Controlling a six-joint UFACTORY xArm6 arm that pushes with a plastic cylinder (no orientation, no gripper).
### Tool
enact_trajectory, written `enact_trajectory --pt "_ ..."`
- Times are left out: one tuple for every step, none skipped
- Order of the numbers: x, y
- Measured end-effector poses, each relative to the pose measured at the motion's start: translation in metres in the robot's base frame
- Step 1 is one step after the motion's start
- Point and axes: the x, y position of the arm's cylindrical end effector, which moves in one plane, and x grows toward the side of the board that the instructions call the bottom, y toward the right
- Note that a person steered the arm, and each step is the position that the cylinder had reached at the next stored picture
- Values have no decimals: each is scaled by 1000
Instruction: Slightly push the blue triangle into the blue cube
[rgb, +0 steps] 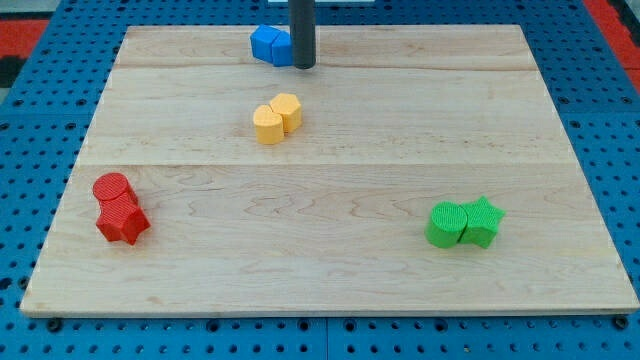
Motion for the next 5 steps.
enact_trajectory --pt "0 0" --pt "-2 -19" --pt "0 -16" --pt "0 -17" --pt "0 -18"
